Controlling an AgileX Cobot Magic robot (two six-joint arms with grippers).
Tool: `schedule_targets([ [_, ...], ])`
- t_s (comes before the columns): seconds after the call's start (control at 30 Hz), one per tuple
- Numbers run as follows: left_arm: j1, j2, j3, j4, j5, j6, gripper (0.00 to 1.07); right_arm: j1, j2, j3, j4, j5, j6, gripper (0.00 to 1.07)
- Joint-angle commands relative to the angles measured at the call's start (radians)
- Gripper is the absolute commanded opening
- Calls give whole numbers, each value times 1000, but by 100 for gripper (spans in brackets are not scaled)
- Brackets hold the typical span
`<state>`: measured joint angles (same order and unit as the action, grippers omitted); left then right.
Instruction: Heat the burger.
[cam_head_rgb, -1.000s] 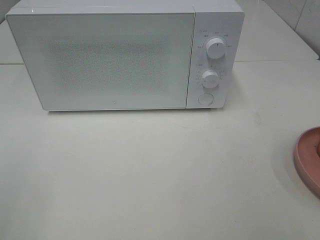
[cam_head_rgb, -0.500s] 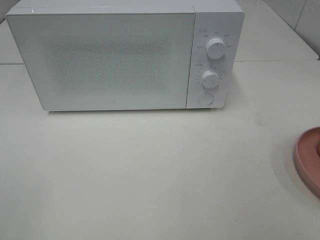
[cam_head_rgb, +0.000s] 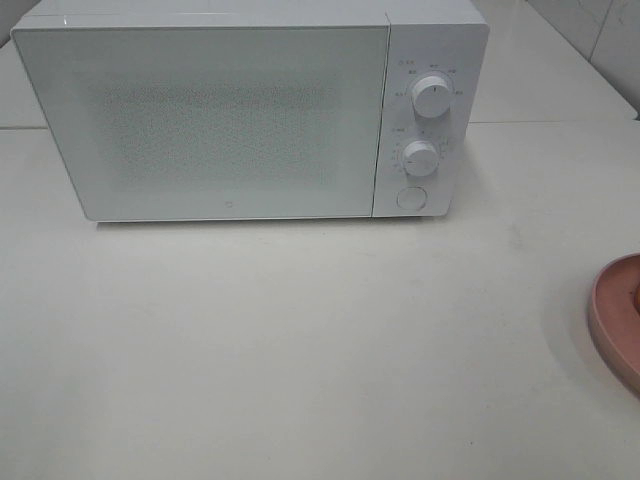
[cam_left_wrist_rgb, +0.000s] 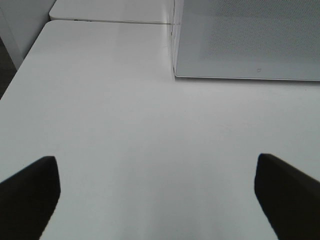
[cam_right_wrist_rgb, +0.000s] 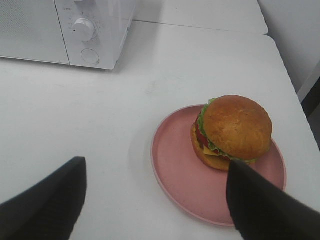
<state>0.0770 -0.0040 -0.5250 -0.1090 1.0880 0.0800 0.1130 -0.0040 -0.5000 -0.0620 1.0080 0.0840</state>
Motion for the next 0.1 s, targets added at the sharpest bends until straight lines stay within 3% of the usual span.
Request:
schedule_targets([
  [0.03, 1, -24, 3, 0, -15, -7, 98, -3, -26, 2, 0, -13, -15, 75],
  [0.1, 1, -24, 3, 0, -15, -7, 98, -3, -26, 2, 0, -13, -15, 75],
])
